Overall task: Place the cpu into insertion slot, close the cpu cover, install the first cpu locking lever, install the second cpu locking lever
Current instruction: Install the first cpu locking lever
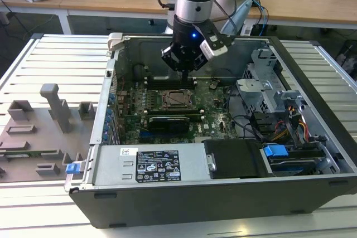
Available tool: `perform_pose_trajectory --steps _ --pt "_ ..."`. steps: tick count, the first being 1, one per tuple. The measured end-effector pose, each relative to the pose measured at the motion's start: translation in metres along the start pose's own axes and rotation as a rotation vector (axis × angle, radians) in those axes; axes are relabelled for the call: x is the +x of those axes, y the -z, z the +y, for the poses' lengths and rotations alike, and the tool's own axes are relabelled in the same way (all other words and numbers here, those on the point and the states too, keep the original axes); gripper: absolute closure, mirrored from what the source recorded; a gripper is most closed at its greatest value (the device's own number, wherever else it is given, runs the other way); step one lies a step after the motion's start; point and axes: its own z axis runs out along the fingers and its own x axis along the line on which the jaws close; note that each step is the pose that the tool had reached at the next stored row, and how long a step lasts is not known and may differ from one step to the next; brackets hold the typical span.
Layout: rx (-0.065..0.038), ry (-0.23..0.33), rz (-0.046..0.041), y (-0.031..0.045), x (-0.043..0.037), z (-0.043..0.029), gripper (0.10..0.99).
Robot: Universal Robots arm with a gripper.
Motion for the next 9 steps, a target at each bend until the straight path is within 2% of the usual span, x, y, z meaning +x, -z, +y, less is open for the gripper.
perform_pose_trajectory --steps 9 --pt "0.001 0.000 0.0000 0.0109 0.0001 0.0002 0.980"
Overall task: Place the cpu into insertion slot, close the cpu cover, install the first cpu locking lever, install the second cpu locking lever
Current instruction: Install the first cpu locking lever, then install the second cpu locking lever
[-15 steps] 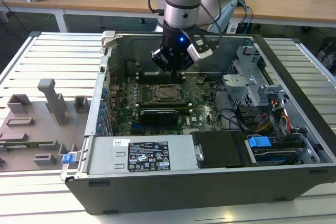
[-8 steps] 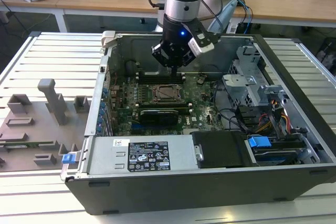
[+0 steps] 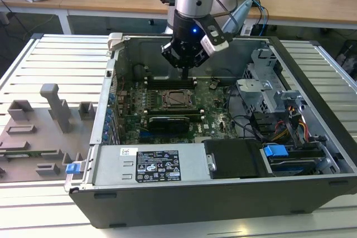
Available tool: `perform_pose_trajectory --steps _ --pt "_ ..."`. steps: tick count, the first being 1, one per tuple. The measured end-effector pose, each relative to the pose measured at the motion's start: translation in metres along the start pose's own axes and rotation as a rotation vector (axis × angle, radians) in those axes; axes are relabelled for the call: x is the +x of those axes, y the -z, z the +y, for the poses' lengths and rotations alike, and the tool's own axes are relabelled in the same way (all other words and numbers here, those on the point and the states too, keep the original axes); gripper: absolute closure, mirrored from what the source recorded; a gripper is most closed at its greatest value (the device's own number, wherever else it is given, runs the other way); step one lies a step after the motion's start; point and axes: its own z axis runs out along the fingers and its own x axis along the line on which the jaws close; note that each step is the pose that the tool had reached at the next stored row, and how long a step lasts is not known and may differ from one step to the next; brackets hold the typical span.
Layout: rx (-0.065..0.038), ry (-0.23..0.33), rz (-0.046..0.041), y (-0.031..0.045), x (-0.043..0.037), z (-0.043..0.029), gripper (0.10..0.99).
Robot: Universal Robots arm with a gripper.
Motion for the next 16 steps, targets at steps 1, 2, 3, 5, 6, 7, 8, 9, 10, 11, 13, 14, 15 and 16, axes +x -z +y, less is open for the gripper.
perform_pose_trajectory --steps 1,2,3,5,6,7,8,9,10,11,13,14,15,16 --pt "0.000 0.000 0.0000 0.0008 0.0000 0.0000 0.980" --pt "0.000 0.000 0.0001 0.0021 0.0000 0.0000 0.980" --pt "0.000 0.000 0.0000 0.0032 0.0000 0.0000 0.980" --pt "0.001 0.000 0.0001 0.0063 0.0001 0.0001 0.980" --pt "0.000 0.000 0.0000 0.0077 0.0001 0.0001 0.980" --pt "0.000 0.000 0.0000 0.0097 0.0001 0.0001 0.980" --pt "0.001 0.000 0.0000 0.0132 0.0001 0.0001 0.980" --pt "0.001 0.000 0.0000 0.0145 0.0001 0.0002 0.980" --pt "0.001 0.000 -0.0001 0.0147 0.0001 0.0002 0.980" --pt "0.001 0.000 0.0001 0.0149 0.0001 0.0002 0.980" --pt "0.001 0.000 0.0000 0.0150 0.0001 0.0002 0.980" --pt "0.001 0.000 0.0001 0.0150 0.0001 0.0002 0.980" --pt "0.001 0.000 0.0001 0.0150 0.0001 0.0002 0.980" --pt "0.001 0.000 0.0000 0.0150 0.0001 0.0002 0.980"
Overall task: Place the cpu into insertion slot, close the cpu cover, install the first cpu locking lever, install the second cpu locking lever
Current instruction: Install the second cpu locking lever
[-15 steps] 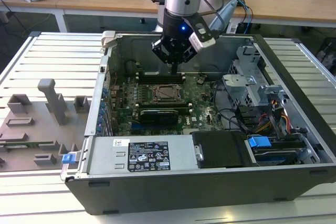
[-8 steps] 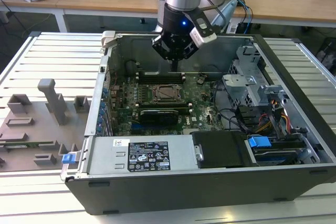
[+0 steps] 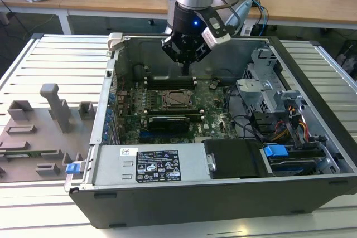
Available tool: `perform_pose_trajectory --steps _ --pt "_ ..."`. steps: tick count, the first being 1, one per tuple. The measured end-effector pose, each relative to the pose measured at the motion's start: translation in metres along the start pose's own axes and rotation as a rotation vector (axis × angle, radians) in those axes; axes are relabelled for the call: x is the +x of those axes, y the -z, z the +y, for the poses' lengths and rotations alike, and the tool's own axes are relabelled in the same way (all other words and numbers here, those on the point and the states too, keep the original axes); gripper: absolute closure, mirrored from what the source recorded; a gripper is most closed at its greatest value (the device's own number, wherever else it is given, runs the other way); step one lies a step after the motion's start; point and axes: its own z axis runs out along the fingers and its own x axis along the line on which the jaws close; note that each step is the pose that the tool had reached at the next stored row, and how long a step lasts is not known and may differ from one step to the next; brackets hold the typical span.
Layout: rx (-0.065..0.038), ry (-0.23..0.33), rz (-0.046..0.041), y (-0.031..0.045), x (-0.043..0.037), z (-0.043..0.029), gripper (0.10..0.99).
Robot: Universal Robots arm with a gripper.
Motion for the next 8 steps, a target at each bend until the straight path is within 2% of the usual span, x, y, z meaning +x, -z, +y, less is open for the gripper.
perform_pose_trajectory --steps 8 --pt "0.000 0.000 0.0001 0.0001 0.0001 -0.0017 0.980"
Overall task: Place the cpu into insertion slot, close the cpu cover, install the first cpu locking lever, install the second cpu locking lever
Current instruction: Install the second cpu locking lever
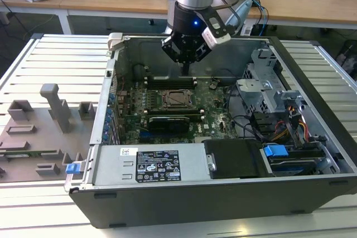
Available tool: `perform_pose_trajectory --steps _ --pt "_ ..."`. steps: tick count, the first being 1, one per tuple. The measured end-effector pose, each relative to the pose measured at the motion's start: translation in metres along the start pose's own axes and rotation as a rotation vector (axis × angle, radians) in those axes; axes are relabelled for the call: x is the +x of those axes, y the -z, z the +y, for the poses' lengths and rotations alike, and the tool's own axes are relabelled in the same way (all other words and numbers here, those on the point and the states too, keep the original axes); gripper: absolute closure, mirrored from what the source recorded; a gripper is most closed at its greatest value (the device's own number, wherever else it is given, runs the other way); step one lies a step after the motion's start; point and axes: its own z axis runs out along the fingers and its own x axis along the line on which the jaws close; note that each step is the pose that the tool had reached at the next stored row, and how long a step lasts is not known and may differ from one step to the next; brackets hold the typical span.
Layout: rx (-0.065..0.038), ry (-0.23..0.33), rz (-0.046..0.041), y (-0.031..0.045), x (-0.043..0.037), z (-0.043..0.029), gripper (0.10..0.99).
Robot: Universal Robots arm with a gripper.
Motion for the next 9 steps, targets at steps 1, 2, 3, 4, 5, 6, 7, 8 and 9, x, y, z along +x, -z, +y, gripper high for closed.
perform_pose_trajectory --steps 1,2,3,4,5,6,7,8,9 --pt "0.000 0.000 0.0000 0.0000 0.0001 -0.0008 0.980" --pt "0.000 0.000 0.0000 0.0000 0.0002 -0.0021 0.980" --pt "0.000 0.000 0.0000 0.0000 0.0003 -0.0031 0.980" --pt "0.000 0.000 0.0000 0.0000 0.0005 -0.0055 0.980" --pt "0.000 0.000 0.0000 0.0001 0.0007 -0.0082 0.980" --pt "0.000 0.000 -0.0001 0.0001 0.0010 -0.0122 0.980" --pt "0.000 0.000 0.0000 0.0001 0.0012 -0.0149 0.980" --pt "0.000 0.000 0.0000 0.0001 0.0014 -0.0172 0.980" --pt "0.000 0.000 0.0000 0.0002 0.0015 -0.0187 0.980"
